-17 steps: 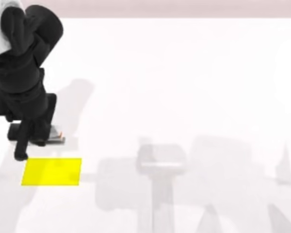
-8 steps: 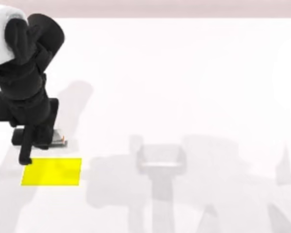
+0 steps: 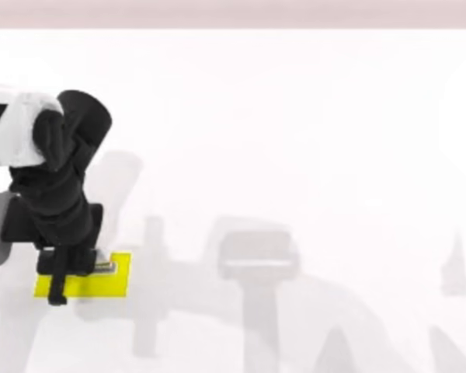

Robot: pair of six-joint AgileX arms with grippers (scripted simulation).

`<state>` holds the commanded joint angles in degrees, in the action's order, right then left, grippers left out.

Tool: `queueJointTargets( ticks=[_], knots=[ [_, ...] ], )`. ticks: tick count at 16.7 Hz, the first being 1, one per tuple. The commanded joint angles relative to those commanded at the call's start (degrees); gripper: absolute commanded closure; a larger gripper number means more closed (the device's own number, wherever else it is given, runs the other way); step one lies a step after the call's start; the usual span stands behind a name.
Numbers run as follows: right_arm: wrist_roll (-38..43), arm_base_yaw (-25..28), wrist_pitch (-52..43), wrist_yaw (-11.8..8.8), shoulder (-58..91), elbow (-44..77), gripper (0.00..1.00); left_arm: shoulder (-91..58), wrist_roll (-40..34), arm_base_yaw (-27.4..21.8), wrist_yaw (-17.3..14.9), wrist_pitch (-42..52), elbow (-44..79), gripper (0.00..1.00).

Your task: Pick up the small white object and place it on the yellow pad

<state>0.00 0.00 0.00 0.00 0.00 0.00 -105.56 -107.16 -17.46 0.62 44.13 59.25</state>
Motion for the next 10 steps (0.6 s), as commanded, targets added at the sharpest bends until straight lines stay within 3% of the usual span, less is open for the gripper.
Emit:
queueJointTargets(
  ticks=[4,10],
  knots=[
    [0.0,0.0,0.0,0.0,0.0,0.0,0.0,-0.1,0.0,0.0,0.0,-0.3,-0.3,1.0],
    [0.0,0.0,0.0,0.0,0.0,0.0,0.0,-0.1,0.0,0.0,0.0,-0.3,-0.3,0.55]
  ],
)
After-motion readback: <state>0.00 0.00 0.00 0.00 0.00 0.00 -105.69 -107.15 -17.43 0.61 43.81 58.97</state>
